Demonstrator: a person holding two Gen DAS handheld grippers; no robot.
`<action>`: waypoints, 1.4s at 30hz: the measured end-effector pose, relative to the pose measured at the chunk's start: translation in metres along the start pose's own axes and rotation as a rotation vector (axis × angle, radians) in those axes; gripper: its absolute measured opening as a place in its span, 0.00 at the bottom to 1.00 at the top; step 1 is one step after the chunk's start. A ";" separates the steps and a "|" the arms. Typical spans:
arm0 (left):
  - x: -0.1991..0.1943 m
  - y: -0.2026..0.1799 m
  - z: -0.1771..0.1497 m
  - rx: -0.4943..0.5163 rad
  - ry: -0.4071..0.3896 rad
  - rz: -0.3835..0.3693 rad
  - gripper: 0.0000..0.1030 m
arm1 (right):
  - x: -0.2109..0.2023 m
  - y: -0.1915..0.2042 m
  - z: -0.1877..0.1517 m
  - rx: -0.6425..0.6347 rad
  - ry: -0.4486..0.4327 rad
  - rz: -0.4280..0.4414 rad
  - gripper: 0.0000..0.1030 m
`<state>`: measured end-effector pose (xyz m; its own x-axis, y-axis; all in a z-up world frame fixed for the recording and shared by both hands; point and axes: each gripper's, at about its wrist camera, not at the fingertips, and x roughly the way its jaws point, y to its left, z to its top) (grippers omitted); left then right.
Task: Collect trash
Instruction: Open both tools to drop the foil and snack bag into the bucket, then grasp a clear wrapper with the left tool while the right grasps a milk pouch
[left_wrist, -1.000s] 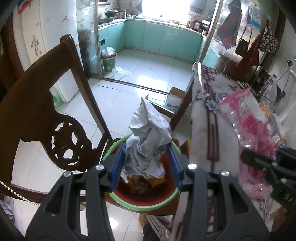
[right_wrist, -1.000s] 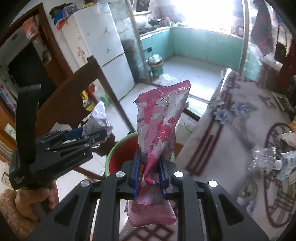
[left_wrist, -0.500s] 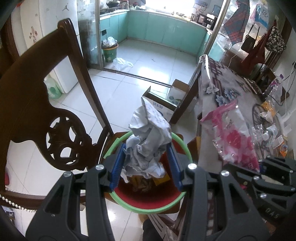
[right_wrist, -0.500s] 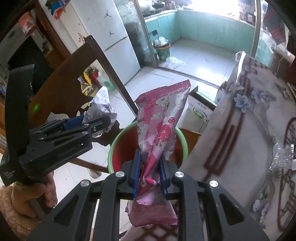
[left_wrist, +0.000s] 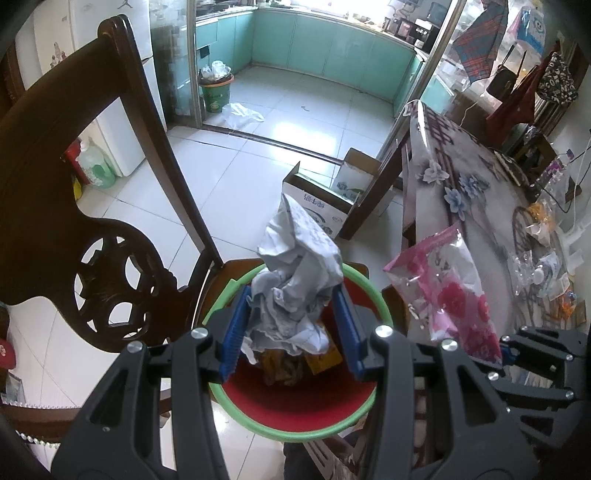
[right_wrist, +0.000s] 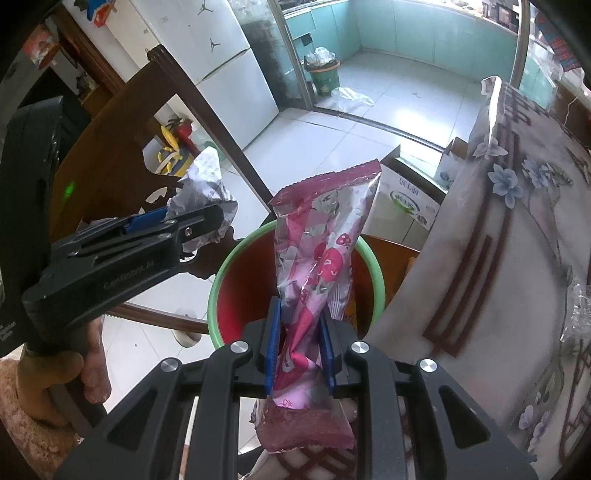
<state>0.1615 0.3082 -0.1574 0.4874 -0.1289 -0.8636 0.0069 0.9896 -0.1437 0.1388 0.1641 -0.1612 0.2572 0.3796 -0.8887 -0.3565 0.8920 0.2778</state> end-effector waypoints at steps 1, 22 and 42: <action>0.001 0.000 0.001 -0.001 0.001 0.000 0.42 | 0.000 0.000 0.000 -0.001 0.000 0.001 0.20; -0.041 -0.009 -0.012 -0.006 -0.077 0.005 0.70 | -0.066 -0.023 -0.024 0.050 -0.163 -0.028 0.61; -0.046 -0.225 -0.060 0.254 -0.053 -0.116 0.70 | -0.187 -0.224 -0.153 0.374 -0.284 -0.235 0.62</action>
<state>0.0846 0.0873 -0.1145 0.5157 -0.2453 -0.8209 0.2804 0.9537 -0.1088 0.0327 -0.1442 -0.1130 0.5436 0.1635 -0.8233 0.0718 0.9682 0.2397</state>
